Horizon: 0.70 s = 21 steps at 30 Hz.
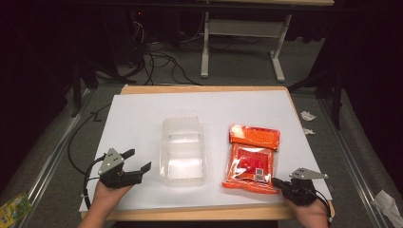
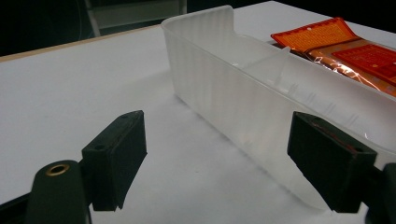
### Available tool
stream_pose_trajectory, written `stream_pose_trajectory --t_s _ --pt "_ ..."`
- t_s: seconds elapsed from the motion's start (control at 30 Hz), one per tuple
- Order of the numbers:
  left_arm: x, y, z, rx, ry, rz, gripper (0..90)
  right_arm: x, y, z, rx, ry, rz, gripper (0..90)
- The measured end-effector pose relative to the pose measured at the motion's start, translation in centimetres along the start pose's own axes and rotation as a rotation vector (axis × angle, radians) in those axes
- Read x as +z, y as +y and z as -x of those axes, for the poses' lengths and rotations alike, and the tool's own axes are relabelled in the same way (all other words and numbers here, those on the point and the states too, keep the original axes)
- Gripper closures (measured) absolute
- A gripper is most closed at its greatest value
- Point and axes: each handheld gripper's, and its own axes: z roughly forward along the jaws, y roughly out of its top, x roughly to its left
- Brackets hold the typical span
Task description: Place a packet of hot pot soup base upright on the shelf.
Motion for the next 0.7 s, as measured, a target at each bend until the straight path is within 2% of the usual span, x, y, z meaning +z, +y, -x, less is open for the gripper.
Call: stream_pose_trajectory --t_s 0.07,0.1,0.13,0.17,0.2,0.27,0.37,0.47,0.53,0.6,0.63,0.67,0.7 --pt "0.0 0.0 0.0 0.002 0.0 -0.001 20.2 0.5 0.3 -0.9 -0.028 0.038 -0.003 90.0" --pt "0.0 0.0 0.0 0.002 0.0 -0.001 20.2 0.5 0.3 -0.9 -0.028 0.038 -0.003 90.0" --pt "0.0 0.0 0.0 0.001 0.0 0.0 20.3 1.0 0.5 -1.8 -0.042 0.059 -0.007 90.0" --pt "0.0 0.0 0.0 0.001 -0.001 -0.002 20.3 1.0 0.5 -1.8 -0.042 0.059 -0.007 90.0" --pt "0.0 0.0 0.0 0.001 -0.002 -0.004 20.2 1.4 0.8 -2.6 -0.069 0.076 -0.01 90.0" --pt "0.0 0.0 0.1 0.002 -0.002 -0.004 20.2 1.6 1.0 -3.0 -0.071 0.089 -0.014 90.0" --pt "0.0 0.0 0.1 0.004 -0.001 -0.006 20.2 1.8 1.3 -3.5 -0.109 0.089 -0.026 90.0" --pt "0.0 -0.1 0.1 0.008 0.003 -0.007 20.0 1.2 1.5 -2.9 -0.081 0.073 0.023 90.0" --pt "-0.1 -0.2 0.0 0.007 0.002 -0.01 20.0 0.8 1.8 -2.0 -0.021 0.044 0.077 84.0" --pt "-0.1 -0.2 0.0 0.006 0.003 -0.012 20.0 0.8 1.9 -1.7 -0.012 0.034 0.095 81.5" --pt "-0.2 -0.2 0.0 0.007 0.003 -0.013 20.0 0.8 2.0 -1.4 0.003 0.02 0.11 78.2" --pt "-0.3 -0.3 -0.1 0.008 0.007 -0.015 20.0 0.9 2.4 -0.8 0.045 0.002 0.132 72.8" --pt "-0.3 -0.3 -0.1 0.008 0.007 -0.015 20.0 0.9 2.4 -0.8 0.045 0.002 0.132 72.8"
